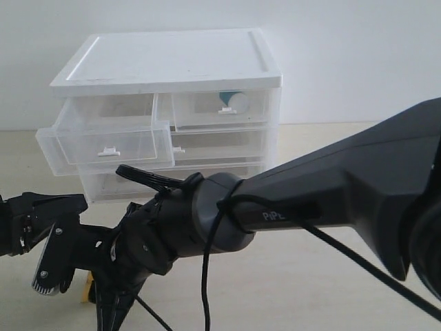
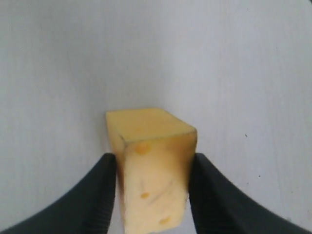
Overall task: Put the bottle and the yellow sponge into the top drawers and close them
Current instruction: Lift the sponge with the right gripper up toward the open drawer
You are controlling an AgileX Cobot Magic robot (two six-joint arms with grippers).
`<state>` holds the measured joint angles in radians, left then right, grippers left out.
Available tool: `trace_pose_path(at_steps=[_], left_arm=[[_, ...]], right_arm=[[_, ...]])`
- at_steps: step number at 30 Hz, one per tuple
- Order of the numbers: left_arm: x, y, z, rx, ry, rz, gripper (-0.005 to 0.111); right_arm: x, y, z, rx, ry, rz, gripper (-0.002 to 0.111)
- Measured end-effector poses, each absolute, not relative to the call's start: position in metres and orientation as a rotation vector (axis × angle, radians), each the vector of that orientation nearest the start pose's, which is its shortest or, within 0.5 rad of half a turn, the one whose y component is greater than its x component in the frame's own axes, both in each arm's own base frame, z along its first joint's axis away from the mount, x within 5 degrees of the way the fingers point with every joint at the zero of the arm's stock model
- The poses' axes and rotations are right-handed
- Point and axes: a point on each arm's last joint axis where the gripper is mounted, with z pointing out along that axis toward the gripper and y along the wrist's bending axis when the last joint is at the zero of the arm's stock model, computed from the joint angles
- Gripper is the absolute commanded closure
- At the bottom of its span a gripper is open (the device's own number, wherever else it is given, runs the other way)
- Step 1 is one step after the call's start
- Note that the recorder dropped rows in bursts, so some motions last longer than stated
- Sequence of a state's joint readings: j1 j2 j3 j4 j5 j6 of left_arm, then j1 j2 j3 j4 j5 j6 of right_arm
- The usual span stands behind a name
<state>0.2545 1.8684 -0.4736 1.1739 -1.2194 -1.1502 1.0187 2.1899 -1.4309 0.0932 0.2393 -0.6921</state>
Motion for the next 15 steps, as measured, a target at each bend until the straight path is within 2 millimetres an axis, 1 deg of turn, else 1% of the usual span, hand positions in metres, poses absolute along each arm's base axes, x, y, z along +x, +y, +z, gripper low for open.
trace_pose_path(at_steps=[7,11,14,15], left_arm=[[0.258,-0.014,0.124,-0.054,1.993,-1.199,0.062],[0.258,-0.014,0.124,-0.054,1.993,-1.199,0.062],[0.258,-0.014,0.124,-0.060,1.991,-1.196,0.062],[0.259,-0.013,0.123,-0.063,1.994,-1.192,0.062]], right_arm=[[0.240,0.393,0.121,-1.804,1.727,0.210,0.108],[0.238,0.390,0.127,-1.786,1.795,0.229,0.108],[0.235,0.387,0.139,-1.759,1.843,0.247,0.108],[0.235,0.385,0.148,-1.741,1.852,0.255,0.108]])
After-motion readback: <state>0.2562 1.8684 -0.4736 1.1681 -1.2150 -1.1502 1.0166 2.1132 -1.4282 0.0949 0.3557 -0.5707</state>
